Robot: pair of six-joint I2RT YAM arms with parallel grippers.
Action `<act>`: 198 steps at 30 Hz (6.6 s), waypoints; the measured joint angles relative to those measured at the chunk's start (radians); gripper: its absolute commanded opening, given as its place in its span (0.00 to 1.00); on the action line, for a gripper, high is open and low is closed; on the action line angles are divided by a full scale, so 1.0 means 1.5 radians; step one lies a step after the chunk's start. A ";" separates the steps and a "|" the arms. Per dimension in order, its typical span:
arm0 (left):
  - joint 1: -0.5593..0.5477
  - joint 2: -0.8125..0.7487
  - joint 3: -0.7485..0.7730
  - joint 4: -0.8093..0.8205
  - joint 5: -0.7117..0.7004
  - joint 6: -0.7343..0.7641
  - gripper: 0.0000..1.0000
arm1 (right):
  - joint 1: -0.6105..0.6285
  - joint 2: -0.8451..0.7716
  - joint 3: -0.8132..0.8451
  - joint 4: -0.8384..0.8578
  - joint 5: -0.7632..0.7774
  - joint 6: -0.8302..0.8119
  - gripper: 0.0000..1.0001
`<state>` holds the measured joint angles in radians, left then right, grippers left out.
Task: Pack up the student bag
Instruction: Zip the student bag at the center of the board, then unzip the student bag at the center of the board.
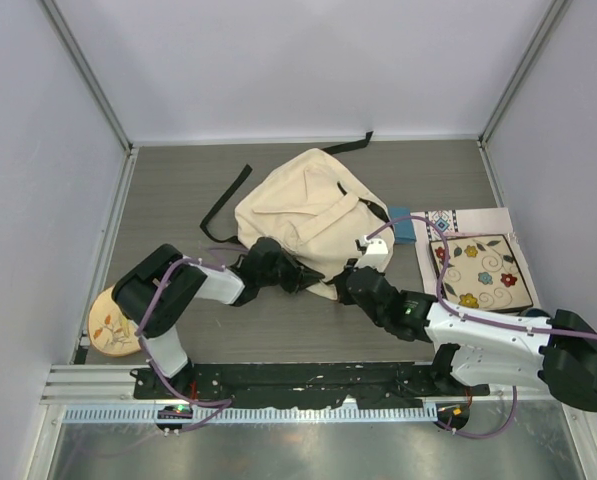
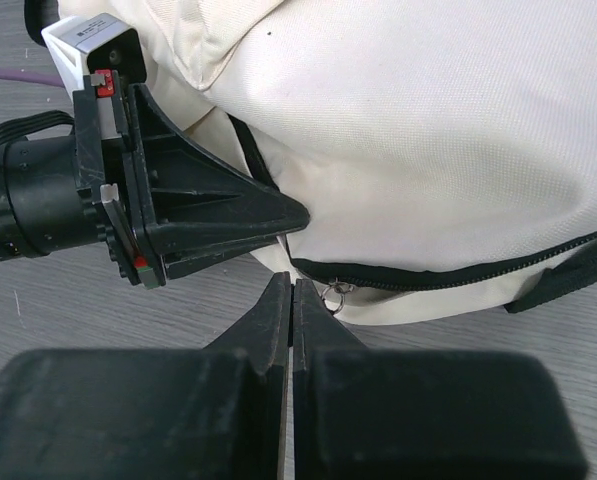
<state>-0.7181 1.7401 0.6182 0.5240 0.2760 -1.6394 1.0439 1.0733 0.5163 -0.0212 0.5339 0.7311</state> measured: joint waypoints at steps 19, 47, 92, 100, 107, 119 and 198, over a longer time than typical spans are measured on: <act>0.160 -0.267 -0.150 -0.059 0.049 0.085 0.00 | -0.145 -0.060 0.000 -0.026 -0.025 0.000 0.01; 0.450 -0.547 0.036 -0.618 0.127 0.527 0.97 | -0.166 -0.086 -0.031 -0.001 -0.096 -0.010 0.01; -0.278 -0.142 0.233 -0.565 -0.399 0.943 0.00 | -0.170 -0.015 0.021 0.004 -0.098 -0.031 0.01; -0.347 -0.206 0.146 -0.513 -0.454 0.861 0.00 | -0.259 0.129 0.119 0.038 -0.127 -0.062 0.01; -0.399 -0.229 0.108 -0.494 -0.527 0.793 0.00 | -0.286 0.195 0.146 0.040 -0.149 -0.081 0.01; -0.424 -0.285 0.112 -0.559 -0.573 0.758 0.91 | -0.285 0.132 0.088 0.070 -0.188 -0.095 0.01; -0.106 0.029 0.551 -0.607 -0.421 0.696 0.89 | -0.323 -0.001 -0.031 0.048 -0.188 0.065 0.45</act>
<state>-0.8764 1.7840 1.4452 -0.3870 -0.3550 -0.5949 0.5587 1.0721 0.4694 0.0502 0.2512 0.8284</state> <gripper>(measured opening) 0.923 0.469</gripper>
